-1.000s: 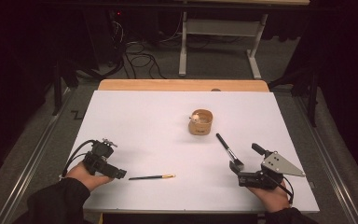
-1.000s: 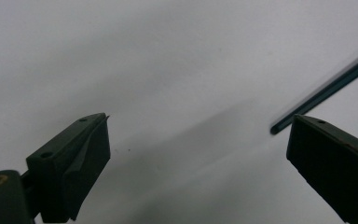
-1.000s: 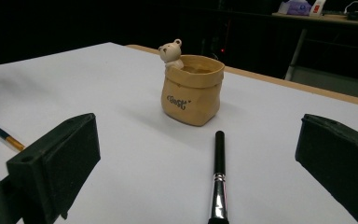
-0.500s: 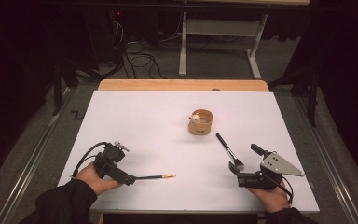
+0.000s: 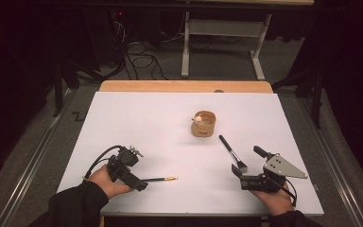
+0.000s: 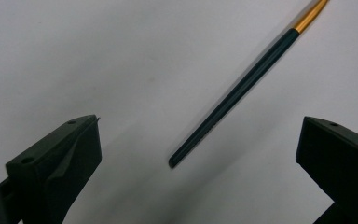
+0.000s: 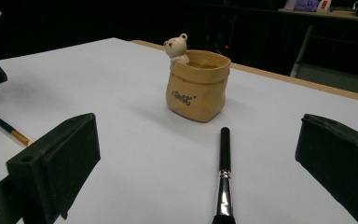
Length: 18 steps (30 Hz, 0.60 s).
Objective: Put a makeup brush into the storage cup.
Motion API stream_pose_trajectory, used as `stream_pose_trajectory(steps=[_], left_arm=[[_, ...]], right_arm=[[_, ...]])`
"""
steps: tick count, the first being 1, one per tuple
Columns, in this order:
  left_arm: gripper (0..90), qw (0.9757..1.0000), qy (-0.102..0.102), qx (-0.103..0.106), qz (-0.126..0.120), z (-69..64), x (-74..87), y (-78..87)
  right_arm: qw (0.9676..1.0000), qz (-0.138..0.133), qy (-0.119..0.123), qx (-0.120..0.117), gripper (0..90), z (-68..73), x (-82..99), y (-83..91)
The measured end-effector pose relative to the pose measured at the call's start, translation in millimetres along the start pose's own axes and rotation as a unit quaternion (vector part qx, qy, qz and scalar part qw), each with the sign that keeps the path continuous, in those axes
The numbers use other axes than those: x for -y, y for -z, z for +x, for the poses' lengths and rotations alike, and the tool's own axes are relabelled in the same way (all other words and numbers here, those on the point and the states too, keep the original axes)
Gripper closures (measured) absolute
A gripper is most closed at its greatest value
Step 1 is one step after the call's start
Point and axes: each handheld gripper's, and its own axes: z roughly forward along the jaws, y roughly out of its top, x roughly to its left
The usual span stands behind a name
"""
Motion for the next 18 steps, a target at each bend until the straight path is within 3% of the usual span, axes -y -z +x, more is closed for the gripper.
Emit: stream_pose_trajectory(steps=[11,18], left_arm=[[3.1,0.9996,-0.025,-0.002,0.012,-12.3,-8.2,-9.4],[14.9,0.9990,-0.040,-0.003,0.017,-14.1,-11.4,-13.6]], right_arm=[[1.0000,0.000,-0.001,-0.001,0.4,0.2,0.0,0.3],[1.0000,0.001,0.001,-0.003,0.4,0.3,0.0,0.1]])
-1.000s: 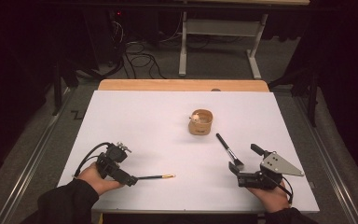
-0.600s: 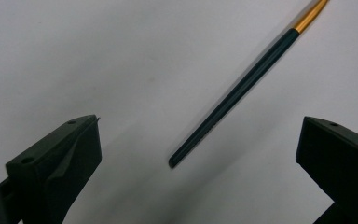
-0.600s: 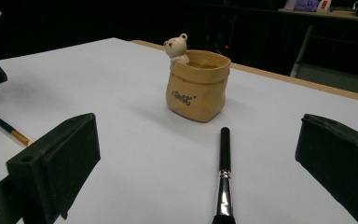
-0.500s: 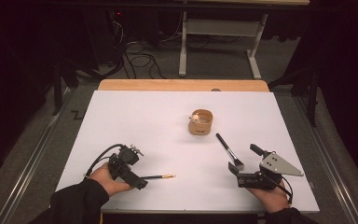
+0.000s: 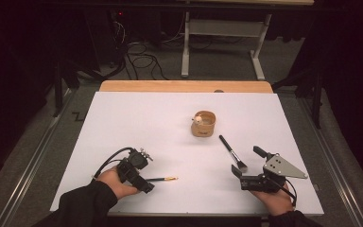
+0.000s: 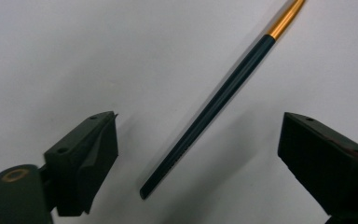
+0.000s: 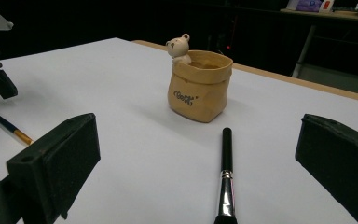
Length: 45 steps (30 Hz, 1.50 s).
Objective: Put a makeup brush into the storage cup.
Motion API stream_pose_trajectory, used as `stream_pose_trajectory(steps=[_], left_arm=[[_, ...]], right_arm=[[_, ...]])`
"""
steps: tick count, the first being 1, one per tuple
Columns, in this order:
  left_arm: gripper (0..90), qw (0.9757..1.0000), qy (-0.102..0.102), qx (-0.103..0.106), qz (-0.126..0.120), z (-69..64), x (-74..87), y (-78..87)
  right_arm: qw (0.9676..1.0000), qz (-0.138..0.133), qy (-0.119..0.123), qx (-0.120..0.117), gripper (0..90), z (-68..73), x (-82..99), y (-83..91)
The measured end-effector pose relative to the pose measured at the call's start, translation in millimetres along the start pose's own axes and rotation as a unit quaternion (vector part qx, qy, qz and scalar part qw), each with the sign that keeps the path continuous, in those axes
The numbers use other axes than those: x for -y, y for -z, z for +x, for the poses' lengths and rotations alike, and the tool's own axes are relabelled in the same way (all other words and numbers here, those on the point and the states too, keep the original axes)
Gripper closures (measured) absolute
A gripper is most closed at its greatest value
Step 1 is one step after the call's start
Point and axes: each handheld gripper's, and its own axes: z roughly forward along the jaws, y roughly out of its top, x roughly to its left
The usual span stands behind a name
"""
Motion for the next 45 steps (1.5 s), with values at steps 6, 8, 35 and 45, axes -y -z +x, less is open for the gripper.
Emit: stream_pose_trajectory(steps=[6,8,35,45], left_arm=[[26.8,1.0000,-0.004,-0.001,-0.002,0.9,0.0,-0.5],[32.3,1.0000,-0.007,-0.001,-0.002,1.8,0.2,0.0],[67.5,0.9993,-0.026,-0.026,0.003,3.0,4.0,2.2],[75.9,0.9993,-0.026,-0.024,0.005,4.2,4.7,2.7]], right_arm=[[1.0000,0.001,0.001,-0.002,0.4,-0.2,0.1,-0.1],[1.0000,0.000,0.002,-0.002,0.4,-0.1,0.1,0.0],[1.0000,0.000,-0.002,-0.007,0.5,0.3,0.3,-0.1],[1.0000,0.000,-0.003,-0.008,0.8,0.2,0.4,-0.4]])
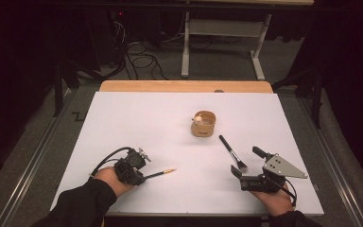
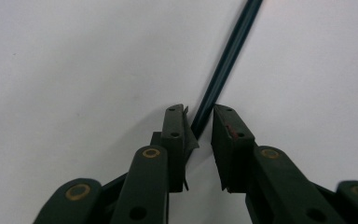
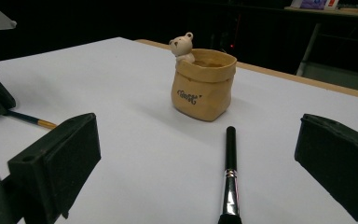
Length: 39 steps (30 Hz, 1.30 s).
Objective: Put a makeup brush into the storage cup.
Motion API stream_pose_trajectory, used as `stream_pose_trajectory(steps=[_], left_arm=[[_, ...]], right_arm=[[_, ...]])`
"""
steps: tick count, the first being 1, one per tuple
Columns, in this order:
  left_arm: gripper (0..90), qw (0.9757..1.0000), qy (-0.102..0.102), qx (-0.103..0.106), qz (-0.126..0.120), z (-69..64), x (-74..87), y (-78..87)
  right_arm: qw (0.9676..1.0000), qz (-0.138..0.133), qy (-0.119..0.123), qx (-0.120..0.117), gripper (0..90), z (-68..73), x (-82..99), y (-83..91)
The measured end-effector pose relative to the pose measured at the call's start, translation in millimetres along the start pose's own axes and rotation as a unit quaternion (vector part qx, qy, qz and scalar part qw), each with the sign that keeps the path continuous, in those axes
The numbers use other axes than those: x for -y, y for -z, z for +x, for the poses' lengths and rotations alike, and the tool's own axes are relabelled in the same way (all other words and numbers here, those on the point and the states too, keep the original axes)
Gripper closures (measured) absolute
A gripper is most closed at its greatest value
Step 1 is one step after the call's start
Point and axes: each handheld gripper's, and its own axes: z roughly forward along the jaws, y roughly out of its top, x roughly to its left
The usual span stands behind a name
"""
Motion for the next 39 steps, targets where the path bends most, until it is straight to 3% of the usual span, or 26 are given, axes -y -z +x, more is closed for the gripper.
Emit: stream_pose_trajectory(steps=[8,27,39], left_arm=[[83.9,1.0000,0.005,0.006,0.004,1.7,-0.5,0.0],[84.1,0.9999,0.010,0.009,0.006,2.7,-1.2,-0.7],[85.0,0.9992,0.022,0.028,-0.015,8.8,4.6,0.0]], right_arm=[[1.0000,0.000,0.001,0.000,0.9,0.0,0.0,0.0],[1.0000,0.002,0.001,0.001,1.1,1.2,0.1,-0.6],[1.0000,0.000,0.002,0.001,1.1,0.4,0.2,-0.4]])
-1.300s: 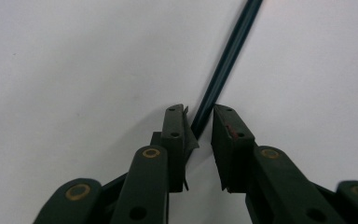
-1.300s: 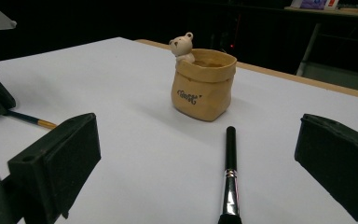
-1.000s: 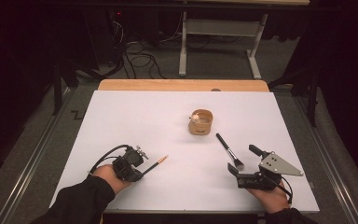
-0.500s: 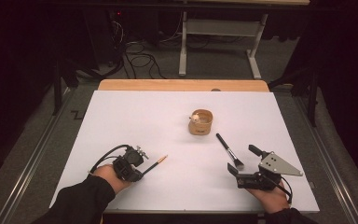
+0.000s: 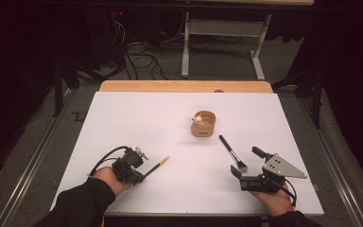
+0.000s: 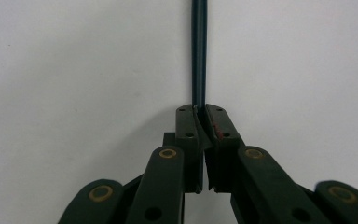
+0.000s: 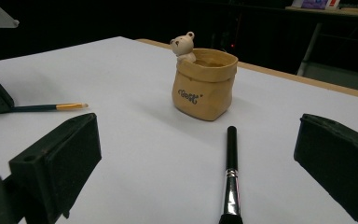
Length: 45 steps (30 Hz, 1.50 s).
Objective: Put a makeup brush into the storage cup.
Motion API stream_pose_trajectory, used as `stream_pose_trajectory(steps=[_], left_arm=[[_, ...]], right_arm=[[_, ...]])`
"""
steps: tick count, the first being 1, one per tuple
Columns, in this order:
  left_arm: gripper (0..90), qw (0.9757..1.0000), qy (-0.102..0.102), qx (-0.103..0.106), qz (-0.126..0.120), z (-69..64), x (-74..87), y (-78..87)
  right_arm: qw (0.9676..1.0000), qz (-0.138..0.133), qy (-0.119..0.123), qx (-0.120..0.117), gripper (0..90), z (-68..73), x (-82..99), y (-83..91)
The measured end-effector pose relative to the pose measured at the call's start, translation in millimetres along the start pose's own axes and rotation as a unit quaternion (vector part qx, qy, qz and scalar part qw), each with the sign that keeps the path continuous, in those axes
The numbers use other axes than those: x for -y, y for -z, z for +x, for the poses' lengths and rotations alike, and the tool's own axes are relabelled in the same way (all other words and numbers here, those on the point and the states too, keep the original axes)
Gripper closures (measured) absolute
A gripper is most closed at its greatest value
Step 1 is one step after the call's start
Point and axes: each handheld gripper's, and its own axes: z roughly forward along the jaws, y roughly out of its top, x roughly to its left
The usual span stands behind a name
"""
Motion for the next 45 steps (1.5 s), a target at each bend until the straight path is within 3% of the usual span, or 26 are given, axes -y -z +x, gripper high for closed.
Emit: stream_pose_trajectory(steps=[5,12,20,22,24,29,35,42,45], left_arm=[[85.0,0.9998,0.008,0.008,-0.016,2.7,3.3,0.7],[84.9,0.9970,0.029,0.012,-0.071,7.9,5.3,9.8],[84.9,0.9893,0.035,0.002,-0.141,5.4,5.6,18.0],[84.9,0.9858,0.039,-0.006,-0.163,5.1,5.2,20.7],[84.9,0.9844,0.042,-0.010,-0.170,6.0,5.3,22.2],[85.0,0.9773,0.057,-0.017,-0.203,7.8,2.9,23.7],[84.9,0.9707,0.071,-0.040,-0.226,9.3,3.6,20.6],[84.9,0.9622,0.088,-0.037,-0.255,11.6,11.5,13.9],[84.9,0.9610,0.084,-0.041,-0.260,11.8,16.1,7.5]], right_arm=[[1.0000,0.001,-0.001,0.000,1.1,0.0,0.1,0.0],[1.0000,0.001,-0.002,0.001,1.1,-0.1,0.0,0.3],[1.0000,0.000,-0.004,0.000,1.1,-0.3,0.0,0.6],[1.0000,0.000,-0.004,0.000,1.1,-0.3,0.0,0.5],[1.0000,0.000,-0.003,0.000,1.2,-0.3,0.0,0.4],[1.0000,0.000,-0.004,0.000,1.1,-0.3,0.1,0.1],[1.0000,0.001,-0.006,0.002,1.3,-0.6,0.3,0.8],[0.9999,-0.003,-0.010,0.005,1.5,-2.4,0.2,2.1],[0.9999,-0.004,-0.012,0.005,1.5,-3.0,0.6,2.2]])
